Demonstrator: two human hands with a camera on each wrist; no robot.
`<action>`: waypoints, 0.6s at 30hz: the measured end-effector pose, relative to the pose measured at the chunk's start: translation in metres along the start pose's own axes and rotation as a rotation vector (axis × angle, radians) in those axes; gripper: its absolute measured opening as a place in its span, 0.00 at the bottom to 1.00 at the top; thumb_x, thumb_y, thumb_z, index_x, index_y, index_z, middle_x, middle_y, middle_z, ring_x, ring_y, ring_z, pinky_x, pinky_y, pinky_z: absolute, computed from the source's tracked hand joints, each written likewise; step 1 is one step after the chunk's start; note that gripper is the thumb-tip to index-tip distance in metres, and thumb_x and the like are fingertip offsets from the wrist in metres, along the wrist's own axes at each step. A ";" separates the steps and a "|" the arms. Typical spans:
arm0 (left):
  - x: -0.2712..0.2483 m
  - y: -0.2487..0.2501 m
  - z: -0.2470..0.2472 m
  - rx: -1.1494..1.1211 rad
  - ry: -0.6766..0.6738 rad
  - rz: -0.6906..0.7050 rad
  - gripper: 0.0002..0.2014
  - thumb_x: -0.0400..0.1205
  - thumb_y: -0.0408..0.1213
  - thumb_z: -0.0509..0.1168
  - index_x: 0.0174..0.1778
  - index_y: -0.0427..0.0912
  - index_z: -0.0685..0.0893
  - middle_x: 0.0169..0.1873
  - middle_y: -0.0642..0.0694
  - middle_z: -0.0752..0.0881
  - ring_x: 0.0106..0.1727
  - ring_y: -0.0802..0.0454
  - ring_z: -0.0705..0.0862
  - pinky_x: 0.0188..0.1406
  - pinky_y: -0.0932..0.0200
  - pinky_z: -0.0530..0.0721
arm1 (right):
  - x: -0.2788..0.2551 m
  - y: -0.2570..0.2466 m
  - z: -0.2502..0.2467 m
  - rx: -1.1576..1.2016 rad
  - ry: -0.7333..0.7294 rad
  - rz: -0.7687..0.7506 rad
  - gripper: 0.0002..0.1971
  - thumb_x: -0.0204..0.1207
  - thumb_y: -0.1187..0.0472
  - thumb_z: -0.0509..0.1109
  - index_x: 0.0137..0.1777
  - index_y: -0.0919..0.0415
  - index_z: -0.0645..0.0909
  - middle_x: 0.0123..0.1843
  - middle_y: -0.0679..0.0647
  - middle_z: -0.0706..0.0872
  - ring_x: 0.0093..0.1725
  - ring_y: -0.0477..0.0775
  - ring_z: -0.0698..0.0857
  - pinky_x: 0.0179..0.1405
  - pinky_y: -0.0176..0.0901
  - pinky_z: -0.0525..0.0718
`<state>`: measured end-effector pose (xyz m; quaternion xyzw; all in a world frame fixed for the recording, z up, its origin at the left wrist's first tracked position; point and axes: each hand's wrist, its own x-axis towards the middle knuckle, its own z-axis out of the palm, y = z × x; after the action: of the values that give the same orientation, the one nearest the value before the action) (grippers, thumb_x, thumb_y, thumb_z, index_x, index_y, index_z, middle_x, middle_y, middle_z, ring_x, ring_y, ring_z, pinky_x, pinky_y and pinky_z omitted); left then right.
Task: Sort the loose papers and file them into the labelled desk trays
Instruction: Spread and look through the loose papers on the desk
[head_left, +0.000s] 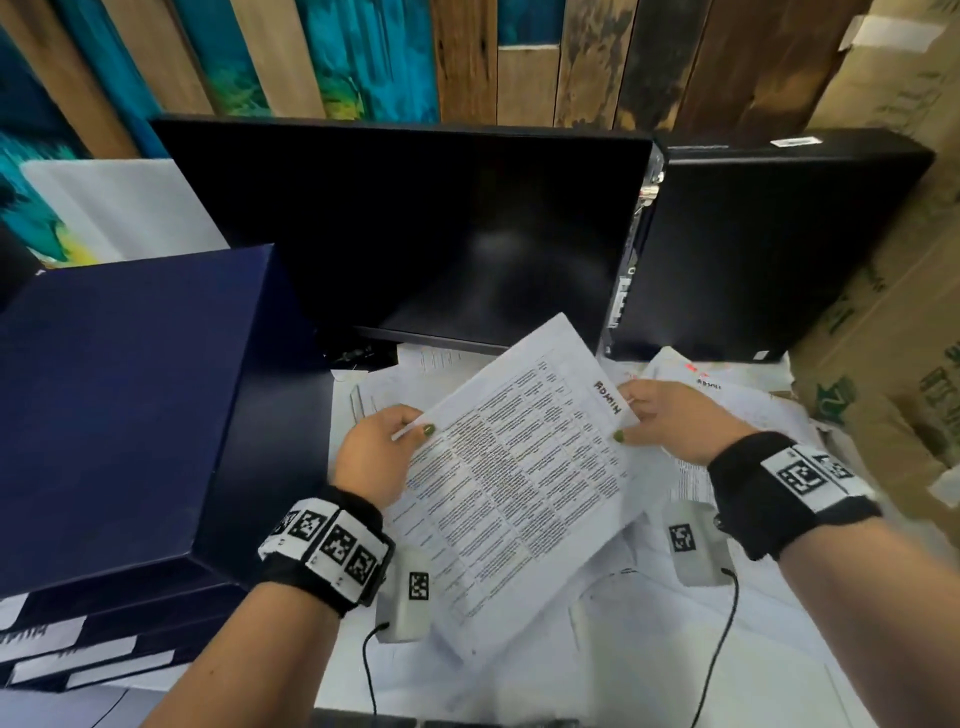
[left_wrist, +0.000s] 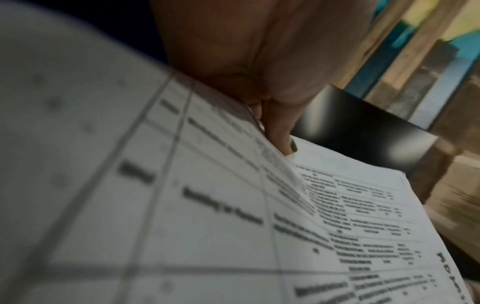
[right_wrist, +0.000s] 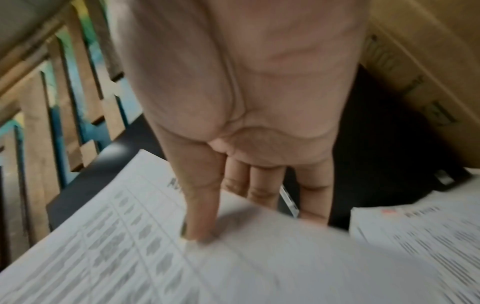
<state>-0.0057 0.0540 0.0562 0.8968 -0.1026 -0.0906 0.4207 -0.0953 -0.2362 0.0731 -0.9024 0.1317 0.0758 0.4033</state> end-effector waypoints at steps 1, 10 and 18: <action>-0.001 -0.006 0.004 -0.017 -0.001 -0.025 0.05 0.82 0.40 0.64 0.42 0.48 0.84 0.37 0.51 0.86 0.36 0.56 0.81 0.30 0.65 0.74 | 0.001 0.006 0.007 -0.040 0.002 0.018 0.12 0.73 0.67 0.73 0.54 0.53 0.82 0.53 0.47 0.87 0.46 0.41 0.83 0.48 0.32 0.77; -0.003 -0.070 0.050 0.191 -0.358 -0.067 0.12 0.84 0.35 0.61 0.60 0.49 0.85 0.67 0.50 0.78 0.69 0.52 0.75 0.70 0.64 0.70 | 0.015 0.054 0.029 -0.394 0.083 0.277 0.23 0.82 0.69 0.54 0.75 0.53 0.69 0.68 0.60 0.80 0.62 0.60 0.79 0.65 0.49 0.75; -0.002 -0.102 0.070 0.538 -0.555 -0.048 0.32 0.84 0.49 0.60 0.81 0.63 0.52 0.83 0.53 0.42 0.84 0.52 0.41 0.83 0.48 0.46 | 0.018 0.077 0.025 -0.690 -0.012 0.231 0.29 0.75 0.74 0.50 0.69 0.44 0.72 0.59 0.50 0.85 0.59 0.54 0.82 0.71 0.57 0.64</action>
<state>-0.0143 0.0670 -0.0662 0.9186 -0.2117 -0.3096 0.1244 -0.1020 -0.2697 -0.0021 -0.9640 0.1972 0.1664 0.0644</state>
